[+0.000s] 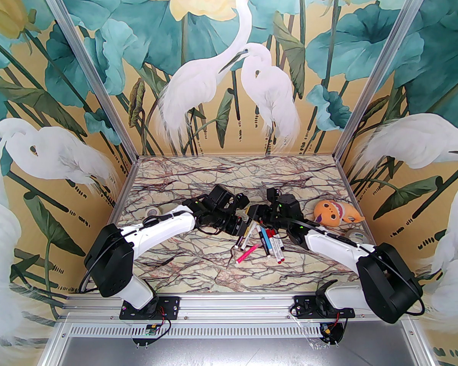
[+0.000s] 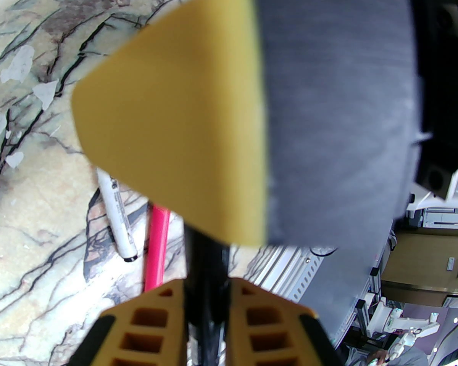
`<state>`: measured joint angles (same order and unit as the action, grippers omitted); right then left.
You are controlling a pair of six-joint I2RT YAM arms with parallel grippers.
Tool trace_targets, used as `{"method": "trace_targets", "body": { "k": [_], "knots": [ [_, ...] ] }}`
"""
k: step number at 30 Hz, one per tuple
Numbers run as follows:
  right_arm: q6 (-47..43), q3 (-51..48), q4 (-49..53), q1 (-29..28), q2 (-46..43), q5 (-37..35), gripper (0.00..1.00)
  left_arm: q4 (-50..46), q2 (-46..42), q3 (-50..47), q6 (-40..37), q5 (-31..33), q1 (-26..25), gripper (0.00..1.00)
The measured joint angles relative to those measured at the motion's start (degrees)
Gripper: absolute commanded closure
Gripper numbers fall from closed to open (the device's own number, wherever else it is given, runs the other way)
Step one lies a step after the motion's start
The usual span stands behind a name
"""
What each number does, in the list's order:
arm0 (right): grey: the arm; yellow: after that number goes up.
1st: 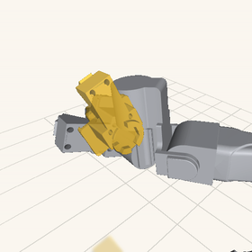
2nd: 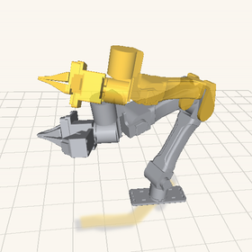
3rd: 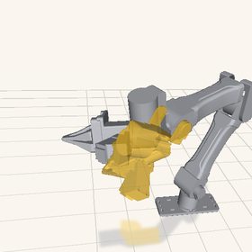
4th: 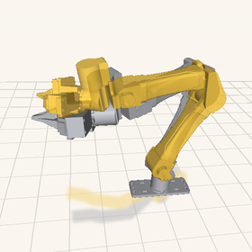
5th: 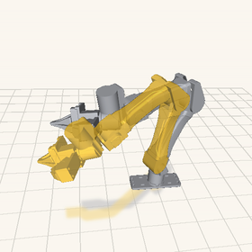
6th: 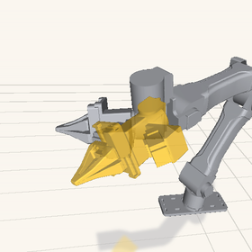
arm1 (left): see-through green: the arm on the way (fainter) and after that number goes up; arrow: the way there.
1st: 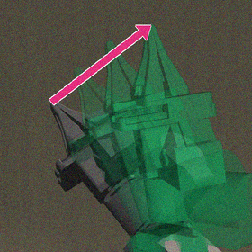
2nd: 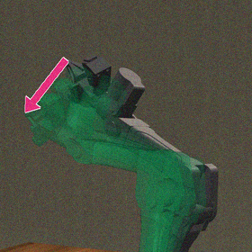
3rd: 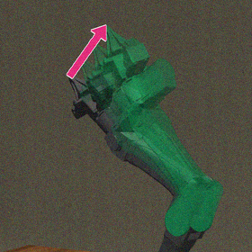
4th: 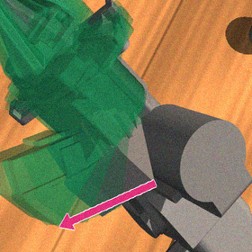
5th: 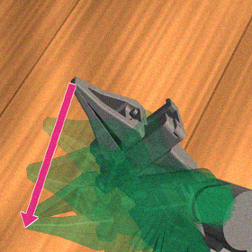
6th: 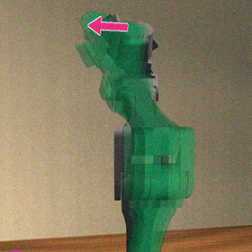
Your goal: Open the pen caps
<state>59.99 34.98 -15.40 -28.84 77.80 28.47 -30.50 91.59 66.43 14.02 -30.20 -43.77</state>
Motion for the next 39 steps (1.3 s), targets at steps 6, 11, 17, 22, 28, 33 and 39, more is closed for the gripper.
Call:
{"method": "trace_targets", "body": {
  "k": [6, 11, 17, 22, 28, 33, 39],
  "knots": [
    [0.1, 0.0, -0.3, -0.1, 0.0, 0.1, 0.74, 0.2, 0.0, -0.1, 0.2, 0.0, 0.0, 0.81],
    [0.4, 0.0, -0.8, -0.2, 0.0, 0.1, 0.81, 0.7, 0.0, -0.5, 0.3, 0.0, 0.0, 0.81],
    [0.5, 0.0, -0.9, -0.3, 0.0, 0.0, 0.87, 1.7, 0.0, -1.0, 0.5, -0.1, 0.0, 0.77],
    [0.5, 0.0, -0.9, -0.3, -0.1, 0.0, 0.88, 4.5, -1.1, -3.5, 2.0, -0.3, 0.0, 0.65],
    [1.2, 0.0, -1.2, -0.3, -1.3, 0.1, 0.88, 8.3, -3.2, -7.0, 4.2, -0.7, 0.0, 0.65],
    [2.7, 0.0, -2.5, -0.3, -1.9, 0.1, 0.89, 12.0, -4.3, -8.8, 6.0, -1.2, 0.0, 0.66],
    [5.2, -0.7, -5.6, -0.3, -1.9, 0.1, 0.89, 16.1, -5.4, -10.7, 7.9, -1.4, 0.0, 0.71]
  ]
}}
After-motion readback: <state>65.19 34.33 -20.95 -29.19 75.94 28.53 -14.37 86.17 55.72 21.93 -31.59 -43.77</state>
